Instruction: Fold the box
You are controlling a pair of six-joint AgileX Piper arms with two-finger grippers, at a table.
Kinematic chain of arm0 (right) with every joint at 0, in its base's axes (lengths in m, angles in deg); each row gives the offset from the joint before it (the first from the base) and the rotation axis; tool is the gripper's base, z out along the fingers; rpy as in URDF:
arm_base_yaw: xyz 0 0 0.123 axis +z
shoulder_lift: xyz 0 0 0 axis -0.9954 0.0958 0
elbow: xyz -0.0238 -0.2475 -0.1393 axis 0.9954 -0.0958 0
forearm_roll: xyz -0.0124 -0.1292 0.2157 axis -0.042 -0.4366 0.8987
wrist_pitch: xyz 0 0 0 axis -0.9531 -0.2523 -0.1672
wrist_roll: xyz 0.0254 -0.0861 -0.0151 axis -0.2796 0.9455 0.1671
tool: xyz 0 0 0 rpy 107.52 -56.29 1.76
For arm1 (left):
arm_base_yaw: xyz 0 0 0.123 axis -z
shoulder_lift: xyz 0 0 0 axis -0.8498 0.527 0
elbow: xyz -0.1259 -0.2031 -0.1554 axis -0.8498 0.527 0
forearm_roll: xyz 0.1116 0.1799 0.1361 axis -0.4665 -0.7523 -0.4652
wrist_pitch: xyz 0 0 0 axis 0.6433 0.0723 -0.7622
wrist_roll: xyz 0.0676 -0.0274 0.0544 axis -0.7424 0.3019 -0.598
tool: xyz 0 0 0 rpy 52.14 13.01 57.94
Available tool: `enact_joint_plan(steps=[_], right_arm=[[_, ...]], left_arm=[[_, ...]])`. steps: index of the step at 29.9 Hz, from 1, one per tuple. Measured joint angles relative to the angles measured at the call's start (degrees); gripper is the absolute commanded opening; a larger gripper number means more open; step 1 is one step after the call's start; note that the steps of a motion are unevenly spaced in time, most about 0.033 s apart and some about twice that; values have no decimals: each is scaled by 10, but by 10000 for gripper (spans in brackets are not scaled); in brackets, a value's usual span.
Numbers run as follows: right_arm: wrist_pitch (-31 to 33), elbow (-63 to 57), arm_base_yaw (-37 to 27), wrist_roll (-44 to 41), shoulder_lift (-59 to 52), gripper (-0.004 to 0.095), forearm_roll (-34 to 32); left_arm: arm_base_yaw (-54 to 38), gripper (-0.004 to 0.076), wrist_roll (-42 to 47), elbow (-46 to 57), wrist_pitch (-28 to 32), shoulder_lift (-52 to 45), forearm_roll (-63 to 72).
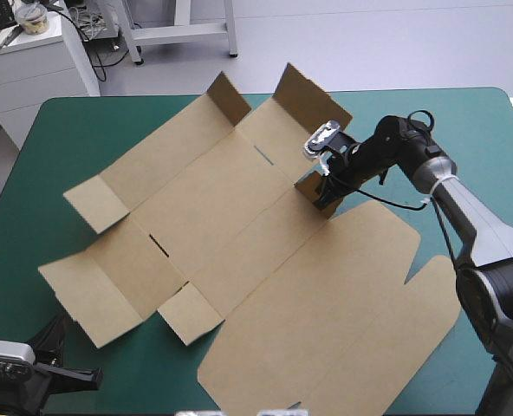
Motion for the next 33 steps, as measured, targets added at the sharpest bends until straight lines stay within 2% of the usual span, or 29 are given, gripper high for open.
enact_joint_plan(steps=[9,15,20,25,28,30,33], right_arm=[[-11,70,61,117,72,-20,-21],[-42,77,94,239,87,-20,-23],[-57,77,101,320,87,-20,-18],[-61,77,101,348,87,-1,-15],[-62,77,101,351,87,108,-13],[-65,77,101,352,87,233,-12],[-68,78,101,356,87,489,-12]], left_arm=[[0,-10,0,0,0,0,0],[0,-10,0,0,0,0,0],[0,-10,0,0,0,0,0],[0,-10,0,0,0,0,0],[0,-10,0,0,0,0,0],[0,-10,0,0,0,0,0],[0,-10,0,0,0,0,0]])
